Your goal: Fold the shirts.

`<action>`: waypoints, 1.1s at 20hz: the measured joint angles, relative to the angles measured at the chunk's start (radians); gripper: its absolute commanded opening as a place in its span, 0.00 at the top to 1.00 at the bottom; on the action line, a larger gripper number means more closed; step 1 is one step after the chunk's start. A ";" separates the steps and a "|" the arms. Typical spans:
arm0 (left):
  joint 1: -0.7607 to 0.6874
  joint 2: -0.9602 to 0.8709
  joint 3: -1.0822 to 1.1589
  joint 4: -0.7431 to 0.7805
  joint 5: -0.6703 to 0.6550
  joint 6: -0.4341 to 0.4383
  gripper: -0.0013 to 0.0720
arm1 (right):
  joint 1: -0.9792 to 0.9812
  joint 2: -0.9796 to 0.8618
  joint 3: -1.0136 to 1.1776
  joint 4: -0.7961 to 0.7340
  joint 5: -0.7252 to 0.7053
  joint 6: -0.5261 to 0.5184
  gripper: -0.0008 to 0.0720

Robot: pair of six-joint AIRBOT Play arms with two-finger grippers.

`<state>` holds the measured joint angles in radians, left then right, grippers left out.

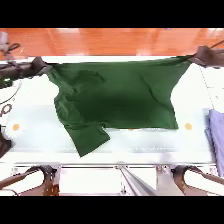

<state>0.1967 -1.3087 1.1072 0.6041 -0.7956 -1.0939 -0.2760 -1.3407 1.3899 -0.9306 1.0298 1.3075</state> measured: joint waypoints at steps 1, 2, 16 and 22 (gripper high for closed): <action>-0.025 -0.070 0.030 -0.007 0.045 0.008 0.95 | 0.000 -0.061 -0.001 0.047 -0.055 -0.006 0.96; -0.043 -0.128 0.063 -0.012 0.076 0.013 0.95 | 0.000 -0.120 -0.002 0.101 -0.108 -0.011 0.96; 0.161 -0.277 0.273 0.087 -0.419 -0.099 0.30 | -0.229 -0.246 0.098 0.296 0.191 -0.004 0.42; 0.400 0.008 -0.166 0.254 -0.550 -0.135 0.30 | -0.354 0.053 -0.274 0.086 0.261 -0.008 0.42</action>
<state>0.5968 -1.3010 0.9413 0.8577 -1.3453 -1.2289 -0.6300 -1.2873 1.1160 -0.8444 1.2903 1.2999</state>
